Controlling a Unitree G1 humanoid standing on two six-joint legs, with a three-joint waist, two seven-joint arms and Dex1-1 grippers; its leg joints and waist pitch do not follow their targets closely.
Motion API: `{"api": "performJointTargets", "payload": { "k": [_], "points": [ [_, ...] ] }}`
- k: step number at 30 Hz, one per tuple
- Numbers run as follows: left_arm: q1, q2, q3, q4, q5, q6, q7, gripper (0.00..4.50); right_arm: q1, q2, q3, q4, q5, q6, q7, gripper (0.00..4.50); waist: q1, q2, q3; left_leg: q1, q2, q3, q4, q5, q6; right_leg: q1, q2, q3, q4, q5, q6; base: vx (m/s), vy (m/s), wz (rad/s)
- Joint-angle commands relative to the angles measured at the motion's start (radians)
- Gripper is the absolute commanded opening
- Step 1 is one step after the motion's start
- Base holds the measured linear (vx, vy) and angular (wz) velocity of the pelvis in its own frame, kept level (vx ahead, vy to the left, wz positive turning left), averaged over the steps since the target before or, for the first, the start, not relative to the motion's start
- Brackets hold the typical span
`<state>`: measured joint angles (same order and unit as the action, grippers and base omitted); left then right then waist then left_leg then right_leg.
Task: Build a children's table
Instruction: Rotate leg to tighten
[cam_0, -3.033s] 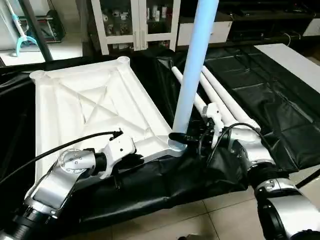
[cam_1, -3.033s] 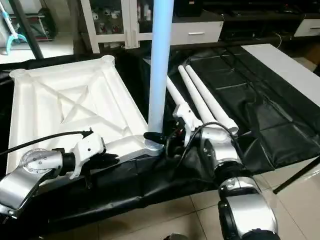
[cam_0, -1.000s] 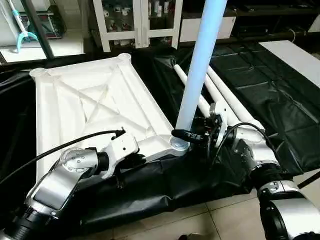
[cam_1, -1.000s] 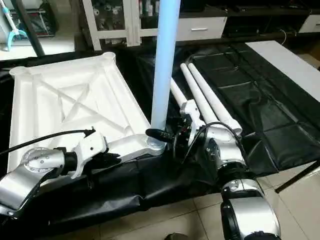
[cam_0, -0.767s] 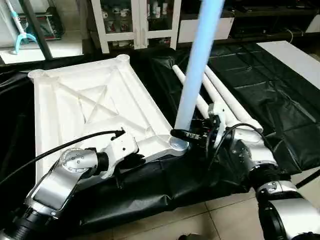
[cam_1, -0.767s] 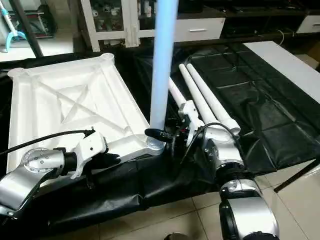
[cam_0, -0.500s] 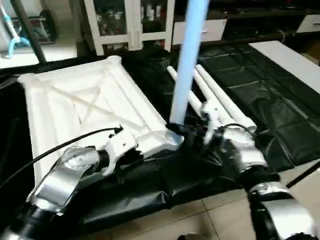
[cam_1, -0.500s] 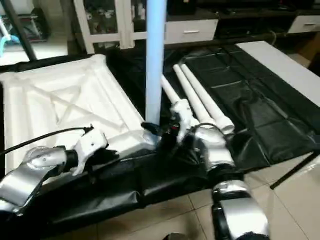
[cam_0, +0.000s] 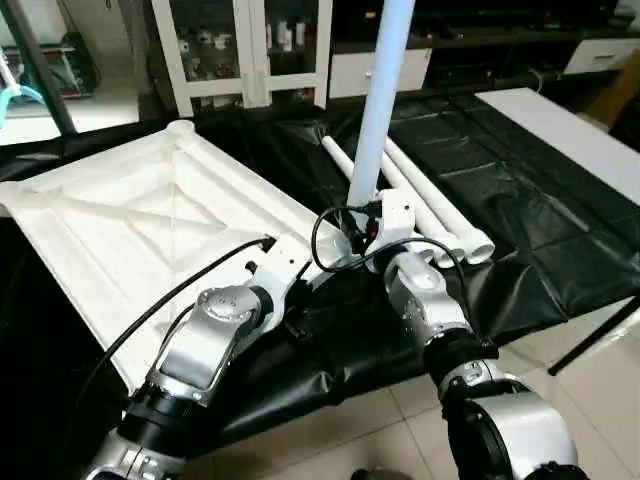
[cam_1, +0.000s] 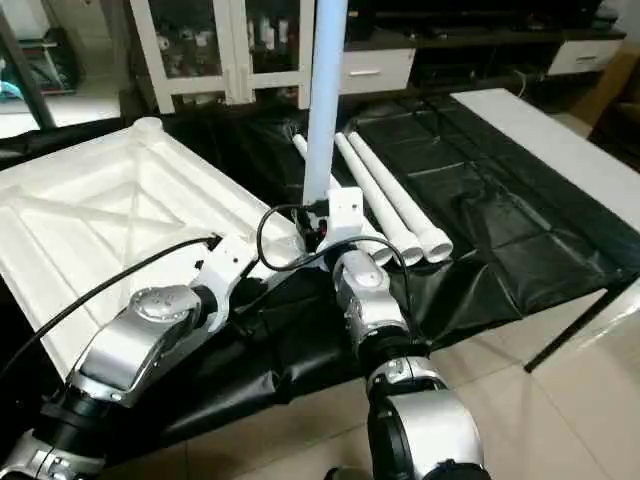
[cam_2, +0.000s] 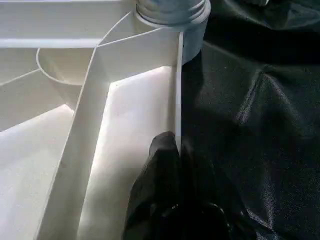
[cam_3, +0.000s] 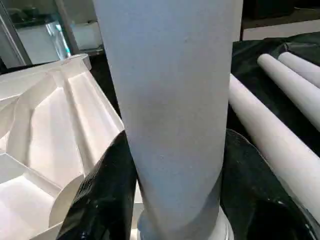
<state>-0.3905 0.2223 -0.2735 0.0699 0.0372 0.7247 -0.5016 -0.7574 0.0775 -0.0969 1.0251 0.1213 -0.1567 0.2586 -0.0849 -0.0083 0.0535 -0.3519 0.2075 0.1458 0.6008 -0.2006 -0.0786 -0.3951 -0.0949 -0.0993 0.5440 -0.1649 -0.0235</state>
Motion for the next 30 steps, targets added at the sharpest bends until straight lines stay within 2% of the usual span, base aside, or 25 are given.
{"api": "performJointTargets", "payload": {
  "k": [1,2,3,4,5,7,8,10,11,12,13,14,17,18,19,21,22,24,25,28,30],
  "points": [
    [0.011,0.037,-0.034,-0.003,0.002,-0.061,-0.043,0.00,0.038,0.022,0.045,0.033,0.017,0.028,0.181,1.90,-0.020,0.022,-0.040,0.014,0.010,-0.017,-0.103,-0.641,-0.017,0.021,-0.031,-0.001,-0.080,-0.545,-0.057,0.000,0.000,0.00],
    [0.020,0.058,-0.038,-0.008,0.004,-0.086,-0.058,0.00,0.041,0.010,0.055,0.021,0.020,0.014,0.244,1.90,-0.019,0.022,-0.044,0.009,0.010,-0.019,-0.105,-0.636,-0.016,0.026,-0.036,0.001,-0.078,-0.521,-0.069,0.000,0.000,0.00],
    [0.034,0.085,-0.033,-0.017,-0.002,-0.087,-0.079,0.00,0.043,-0.011,0.057,0.008,0.023,0.000,0.286,1.90,-0.020,0.018,-0.047,0.004,0.011,-0.016,-0.103,-0.602,-0.011,0.026,-0.041,0.011,-0.073,-0.488,-0.095,0.000,0.000,0.00],
    [0.034,0.085,-0.033,-0.017,-0.002,-0.087,-0.079,0.00,0.043,-0.011,0.057,0.008,0.023,0.000,0.286,2.46,-0.021,0.018,-0.048,0.003,0.010,-0.014,-0.102,-0.586,-0.010,0.024,-0.042,0.015,-0.069,-0.470,-0.109,0.000,0.000,0.00],
    [0.050,0.113,-0.026,-0.025,-0.009,-0.102,-0.104,0.00,0.043,-0.033,0.053,-0.002,0.030,-0.005,0.328,2.60,-0.020,0.017,-0.053,-0.001,0.011,-0.007,-0.098,-0.525,0.002,0.026,-0.042,0.026,-0.059,-0.409,-0.151,0.000,0.000,0.00],
    [0.088,0.180,-0.014,-0.050,-0.034,-0.154,-0.191,0.00,0.038,-0.093,0.046,-0.017,0.042,-0.012,0.413,2.60,-0.018,0.015,-0.053,-0.013,0.012,-0.003,-0.099,-0.469,0.021,0.034,-0.041,0.030,-0.050,-0.368,-0.176,0.000,0.000,0.00],
    [0.090,0.184,-0.013,-0.052,-0.035,-0.158,-0.198,0.00,0.037,-0.097,0.045,-0.018,0.043,-0.013,0.420,2.83,-0.017,0.017,-0.054,-0.013,0.013,-0.001,-0.097,-0.456,0.024,0.032,-0.041,0.032,-0.046,-0.355,-0.183,0.000,0.000,0.00],
    [0.106,0.213,-0.011,-0.065,-0.046,-0.185,-0.242,0.00,0.034,-0.123,0.043,-0.024,0.048,-0.019,0.461,2.95,-0.011,0.015,-0.056,-0.010,0.013,0.006,-0.091,-0.413,0.031,0.028,-0.041,0.039,-0.042,-0.331,-0.202,0.000,0.000,0.00],
    [0.133,0.261,-0.012,-0.088,-0.067,-0.229,-0.316,0.00,0.029,-0.172,0.044,-0.037,0.054,-0.023,0.540,2.95,-0.003,0.016,-0.058,-0.003,0.014,0.012,-0.088,-0.383,0.041,0.025,-0.041,0.041,-0.040,-0.306,-0.221,0.051,-0.037,0.14],
    [0.150,0.293,-0.014,-0.101,-0.079,-0.252,-0.363,0.00,0.025,-0.207,0.045,-0.045,0.056,-0.022,0.593,3.08,0.002,0.015,-0.063,-0.004,0.015,0.016,-0.083,-0.336,0.054,0.028,-0.040,0.045,-0.030,-0.254,-0.239,0.058,-0.040,0.13],
    [0.158,0.314,-0.017,-0.105,-0.078,-0.266,-0.381,0.00,0.020,-0.235,0.046,-0.044,0.053,-0.037,0.622,3.08,0.005,0.012,-0.062,-0.013,0.015,0.020,-0.082,-0.294,0.073,0.031,-0.035,0.047,-0.022,-0.218,-0.247,0.058,-0.040,0.13],
    [0.161,0.326,-0.021,-0.104,-0.079,-0.280,-0.389,0.00,0.017,-0.254,0.041,-0.042,0.054,-0.039,0.650,3.08,0.015,0.014,-0.061,-0.010,0.017,0.024,-0.079,-0.276,0.083,0.026,-0.035,0.050,-0.019,-0.219,-0.247,0.000,0.000,0.00],
    [0.161,0.332,-0.024,-0.105,-0.083,-0.281,-0.395,0.00,0.013,-0.268,0.034,-0.038,0.058,-0.039,0.675,3.08,0.025,0.015,-0.067,-0.013,0.018,0.025,-0.073,-0.189,0.092,0.033,-0.036,0.052,-0.004,-0.141,-0.271,0.054,-0.035,0.05],
    [0.163,0.337,-0.028,-0.110,-0.090,-0.283,-0.405,0.00,0.010,-0.288,0.026,-0.034,0.069,-0.031,0.732,3.08,0.027,0.012,-0.067,-0.015,0.018,0.026,-0.072,-0.170,0.096,0.033,-0.034,0.052,-0.001,-0.124,-0.275,0.000,0.000,0.00],
    [0.166,0.340,-0.030,-0.117,-0.101,-0.288,-0.416,0.00,0.008,-0.305,0.023,-0.032,0.084,-0.022,0.791,3.08,0.036,0.013,-0.067,-0.012,0.020,0.028,-0.070,-0.164,0.100,0.034,-0.033,0.052,0.004,-0.111,-0.287,0.000,0.000,0.00],
    [0.166,0.340,-0.030,-0.117,-0.101,-0.288,-0.417,0.00,0.008,-0.305,0.023,-0.032,0.084,-0.022,0.793,3.08,0.044,0.014,-0.069,-0.010,0.020,0.030,-0.068,-0.134,0.107,0.034,-0.032,0.053,0.009,-0.070,-0.300,0.000,0.000,0.00],
    [0.171,0.340,-0.032,-0.125,-0.110,-0.294,-0.426,0.00,0.008,-0.316,0.024,-0.029,0.096,-0.024,0.832,3.08,0.045,0.010,-0.070,-0.011,0.020,0.030,-0.068,-0.130,0.107,0.037,-0.031,0.052,0.010,-0.068,-0.301,0.000,0.000,0.00],
    [0.172,0.340,-0.032,-0.126,-0.113,-0.299,-0.430,0.00,0.009,-0.319,0.026,-0.028,0.101,-0.026,0.847,3.08,0.048,0.011,-0.069,-0.010,0.021,0.031,-0.068,-0.139,0.105,0.037,-0.032,0.052,0.010,-0.079,-0.300,0.000,0.000,0.00],
    [0.173,0.339,-0.034,-0.124,-0.113,-0.306,-0.432,0.00,0.014,-0.318,0.031,-0.029,0.101,-0.024,0.867,2.93,0.052,0.010,-0.067,-0.008,0.023,0.032,-0.070,-0.158,0.097,0.035,-0.031,0.052,0.007,-0.111,-0.293,0.000,0.000,0.00],
    [0.173,0.338,-0.035,-0.120,-0.112,-0.312,-0.434,0.00,0.018,-0.307,0.033,-0.025,0.103,-0.013,0.887,2.85,0.060,0.010,-0.065,-0.004,0.024,0.035,-0.072,-0.194,0.074,0.031,-0.031,0.054,0.002,-0.167,-0.273,0.000,0.000,0.00],
    [0.173,0.338,-0.035,-0.120,-0.112,-0.312,-0.434,0.00,0.018,-0.307,0.033,-0.025,0.103,-0.012,0.887,2.71,0.062,0.009,-0.065,-0.003,0.023,0.036,-0.072,-0.196,0.065,0.030,-0.031,0.057,0.003,-0.171,-0.269,0.000,0.000,0.00]
  ]
}}
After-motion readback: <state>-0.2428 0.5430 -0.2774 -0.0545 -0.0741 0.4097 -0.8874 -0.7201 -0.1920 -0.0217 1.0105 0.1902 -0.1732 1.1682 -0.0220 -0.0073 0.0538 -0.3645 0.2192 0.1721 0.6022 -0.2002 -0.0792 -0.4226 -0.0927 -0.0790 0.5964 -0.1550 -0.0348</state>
